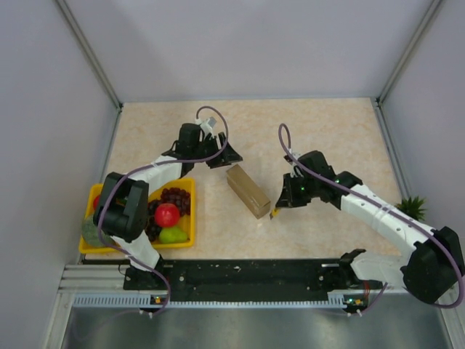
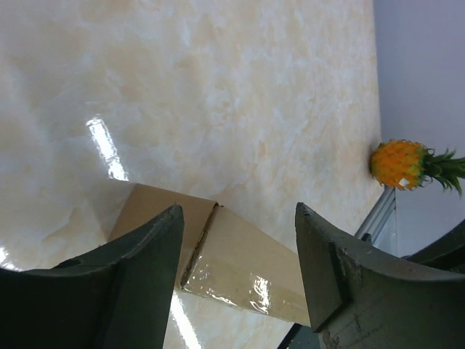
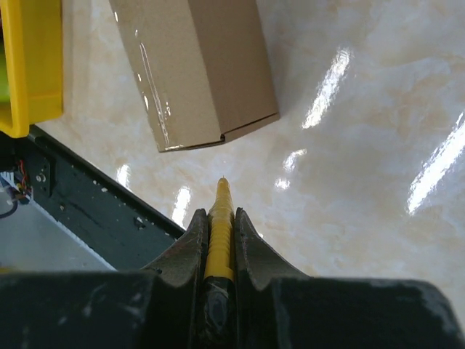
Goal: Unpack the express box
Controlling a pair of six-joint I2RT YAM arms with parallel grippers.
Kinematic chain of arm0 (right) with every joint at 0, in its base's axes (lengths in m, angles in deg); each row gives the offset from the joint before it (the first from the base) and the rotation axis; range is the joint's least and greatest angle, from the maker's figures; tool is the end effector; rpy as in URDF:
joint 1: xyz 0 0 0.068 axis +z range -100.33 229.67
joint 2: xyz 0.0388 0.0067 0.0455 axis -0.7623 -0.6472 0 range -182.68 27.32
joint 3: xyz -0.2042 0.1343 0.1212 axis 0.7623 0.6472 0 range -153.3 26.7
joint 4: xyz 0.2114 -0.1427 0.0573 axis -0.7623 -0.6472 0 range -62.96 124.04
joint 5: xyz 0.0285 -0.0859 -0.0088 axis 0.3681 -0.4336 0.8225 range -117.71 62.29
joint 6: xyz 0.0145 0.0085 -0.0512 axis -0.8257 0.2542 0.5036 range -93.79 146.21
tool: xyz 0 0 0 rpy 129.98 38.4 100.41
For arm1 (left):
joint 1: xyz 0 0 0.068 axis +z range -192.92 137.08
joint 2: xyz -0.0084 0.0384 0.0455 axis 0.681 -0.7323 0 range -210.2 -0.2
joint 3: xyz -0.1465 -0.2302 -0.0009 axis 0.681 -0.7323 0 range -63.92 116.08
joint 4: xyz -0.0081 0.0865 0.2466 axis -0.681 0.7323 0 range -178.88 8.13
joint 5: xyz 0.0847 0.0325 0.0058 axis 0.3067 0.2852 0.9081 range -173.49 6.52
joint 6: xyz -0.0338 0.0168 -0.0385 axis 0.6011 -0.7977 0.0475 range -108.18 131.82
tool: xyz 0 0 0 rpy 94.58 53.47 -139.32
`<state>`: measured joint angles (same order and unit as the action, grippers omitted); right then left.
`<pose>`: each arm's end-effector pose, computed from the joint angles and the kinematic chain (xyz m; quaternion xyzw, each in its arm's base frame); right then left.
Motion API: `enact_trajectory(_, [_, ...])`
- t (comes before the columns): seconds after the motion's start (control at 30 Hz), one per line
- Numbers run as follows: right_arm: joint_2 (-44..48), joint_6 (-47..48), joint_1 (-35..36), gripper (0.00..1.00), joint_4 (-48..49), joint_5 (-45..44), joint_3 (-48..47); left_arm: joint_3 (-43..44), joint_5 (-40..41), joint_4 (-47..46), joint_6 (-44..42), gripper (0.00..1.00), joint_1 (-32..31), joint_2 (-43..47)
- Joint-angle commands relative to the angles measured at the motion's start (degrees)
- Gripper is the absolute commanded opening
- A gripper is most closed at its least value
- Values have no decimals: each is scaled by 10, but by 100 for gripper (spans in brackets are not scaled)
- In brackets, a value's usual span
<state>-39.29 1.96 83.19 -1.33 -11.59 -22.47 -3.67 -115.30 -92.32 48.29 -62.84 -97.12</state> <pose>0.1882 0.1366 0.2534 -0.1205 0.9318 0.2689 0.2122 0.3427 -0.1441 0.2203 0.0072 0.8560 -0.4285 0.2890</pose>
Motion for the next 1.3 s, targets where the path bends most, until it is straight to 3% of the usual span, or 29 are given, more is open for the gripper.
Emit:
enact_trajectory(0.0, [-32, -3, 8, 0, 58, 13, -25, -22, -69, -86, 48, 66, 2, -18])
enact_trajectory(0.27, [-66, -1, 8, 0, 89, -57, -60, -58, -85, -76, 51, 62, 2, -5])
enact_trajectory(0.53, [-87, 16, 8, 0, 91, -108, -100, -133, -86, -90, 60, 49, -6, 59])
enact_trajectory(0.87, [-147, 44, 1, 0, 115, -190, -155, -177, -48, -25, 20, 43, -28, 114])
enact_trajectory(1.1, [-168, 43, -1, 0, 139, -224, -160, -179, -20, 28, -17, 44, -31, 136])
enact_trajectory(1.2, [-168, 33, -6, 0, 145, -239, -159, -160, 6, 69, -46, 51, -33, 147])
enact_trajectory(1.27, [-162, 25, -13, 0, 145, -249, -156, -137, 35, 101, -78, 61, -34, 153])
